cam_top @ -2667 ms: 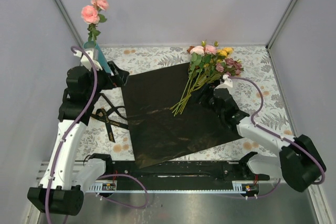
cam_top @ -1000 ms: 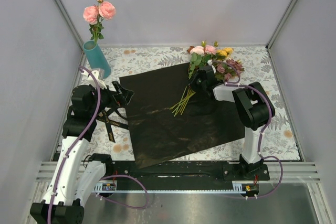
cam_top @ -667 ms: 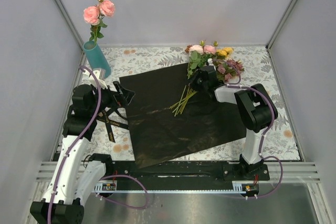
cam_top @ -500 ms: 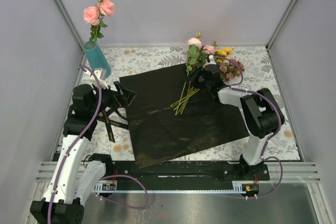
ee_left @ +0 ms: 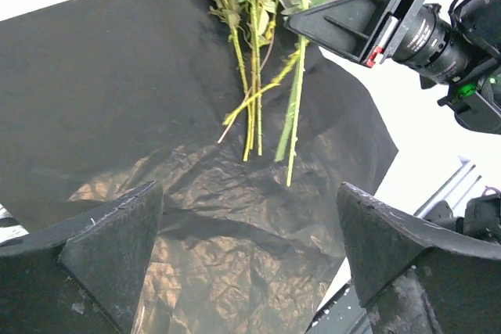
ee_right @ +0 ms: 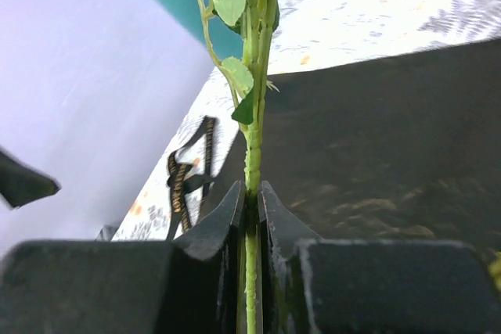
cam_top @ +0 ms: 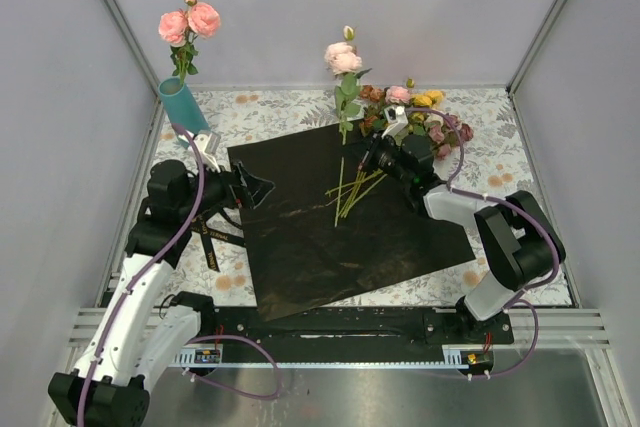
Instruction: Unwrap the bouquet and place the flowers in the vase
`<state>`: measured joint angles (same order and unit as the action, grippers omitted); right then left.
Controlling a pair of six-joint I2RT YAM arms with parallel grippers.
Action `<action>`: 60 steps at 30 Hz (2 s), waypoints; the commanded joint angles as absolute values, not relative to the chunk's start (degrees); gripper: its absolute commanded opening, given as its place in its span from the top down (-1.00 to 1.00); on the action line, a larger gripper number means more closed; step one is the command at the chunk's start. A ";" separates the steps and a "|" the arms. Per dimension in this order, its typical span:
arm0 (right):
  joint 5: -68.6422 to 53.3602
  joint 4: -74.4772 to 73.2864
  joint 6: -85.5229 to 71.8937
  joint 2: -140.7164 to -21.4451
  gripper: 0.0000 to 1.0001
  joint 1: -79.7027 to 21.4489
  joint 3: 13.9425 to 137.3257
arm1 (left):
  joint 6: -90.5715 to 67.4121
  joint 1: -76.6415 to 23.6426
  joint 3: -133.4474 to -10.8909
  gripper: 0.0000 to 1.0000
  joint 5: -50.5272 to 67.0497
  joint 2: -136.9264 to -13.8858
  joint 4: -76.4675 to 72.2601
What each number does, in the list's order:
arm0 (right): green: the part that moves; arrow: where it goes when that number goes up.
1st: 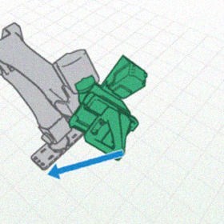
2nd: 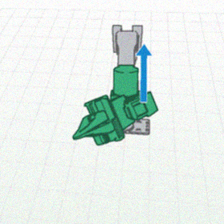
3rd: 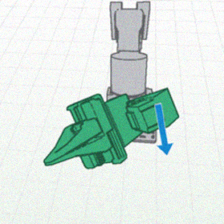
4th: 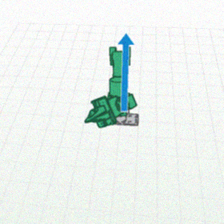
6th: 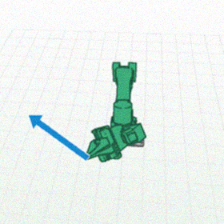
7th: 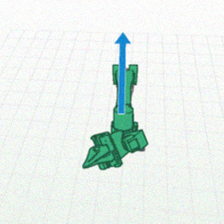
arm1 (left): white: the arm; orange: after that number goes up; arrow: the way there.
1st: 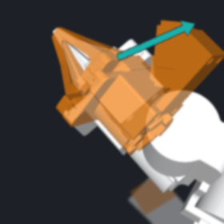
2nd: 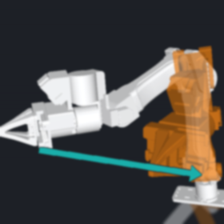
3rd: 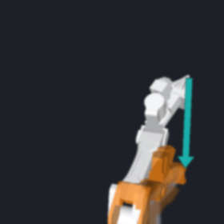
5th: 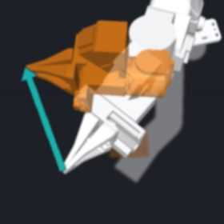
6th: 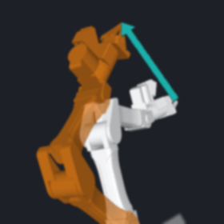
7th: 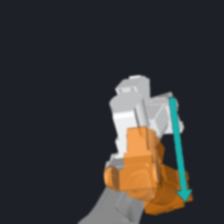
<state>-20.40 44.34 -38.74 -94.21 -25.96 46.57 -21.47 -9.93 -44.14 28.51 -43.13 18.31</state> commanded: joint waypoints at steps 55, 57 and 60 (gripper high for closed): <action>-22.24 43.43 -27.16 -59.86 -0.99 -45.44 31.12 | 15.44 -27.25 -57.90 1.00 -28.37 -55.44 -24.69; -21.54 42.63 -26.28 -58.72 -0.99 -45.44 30.68 | 17.83 -24.80 -62.47 1.00 -31.10 -59.74 -27.06; -20.74 41.49 -25.05 -57.92 -0.99 -45.44 30.76 | 17.23 -19.62 -66.52 1.00 -30.59 -65.29 -31.19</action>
